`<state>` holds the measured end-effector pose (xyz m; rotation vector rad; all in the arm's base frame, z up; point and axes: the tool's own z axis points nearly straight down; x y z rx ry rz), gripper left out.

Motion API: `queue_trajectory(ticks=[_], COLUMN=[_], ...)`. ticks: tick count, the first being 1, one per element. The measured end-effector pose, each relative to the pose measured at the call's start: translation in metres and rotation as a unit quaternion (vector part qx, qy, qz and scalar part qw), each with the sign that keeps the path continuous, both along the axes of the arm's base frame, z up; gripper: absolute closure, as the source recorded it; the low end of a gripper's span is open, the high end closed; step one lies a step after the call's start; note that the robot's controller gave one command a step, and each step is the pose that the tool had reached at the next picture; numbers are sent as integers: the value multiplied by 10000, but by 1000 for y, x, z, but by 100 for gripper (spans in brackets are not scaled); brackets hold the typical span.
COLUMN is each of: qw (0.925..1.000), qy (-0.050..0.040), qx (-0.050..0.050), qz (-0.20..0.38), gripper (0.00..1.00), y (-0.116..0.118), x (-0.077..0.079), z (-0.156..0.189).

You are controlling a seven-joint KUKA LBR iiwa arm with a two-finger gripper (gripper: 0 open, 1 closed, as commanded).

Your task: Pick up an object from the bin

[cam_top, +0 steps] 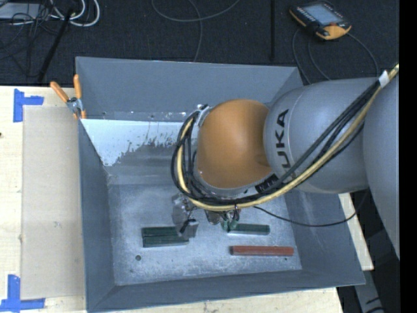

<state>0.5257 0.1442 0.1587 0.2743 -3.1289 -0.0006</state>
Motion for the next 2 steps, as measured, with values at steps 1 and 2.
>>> queue_trajectory(ticks=[1,2], qw=[9996,10000], qy=[-36,12], qx=[7,-2], qz=[266,86], gripper=[100,0], y=[-9,-15], x=[24,9], z=[-39,-43])
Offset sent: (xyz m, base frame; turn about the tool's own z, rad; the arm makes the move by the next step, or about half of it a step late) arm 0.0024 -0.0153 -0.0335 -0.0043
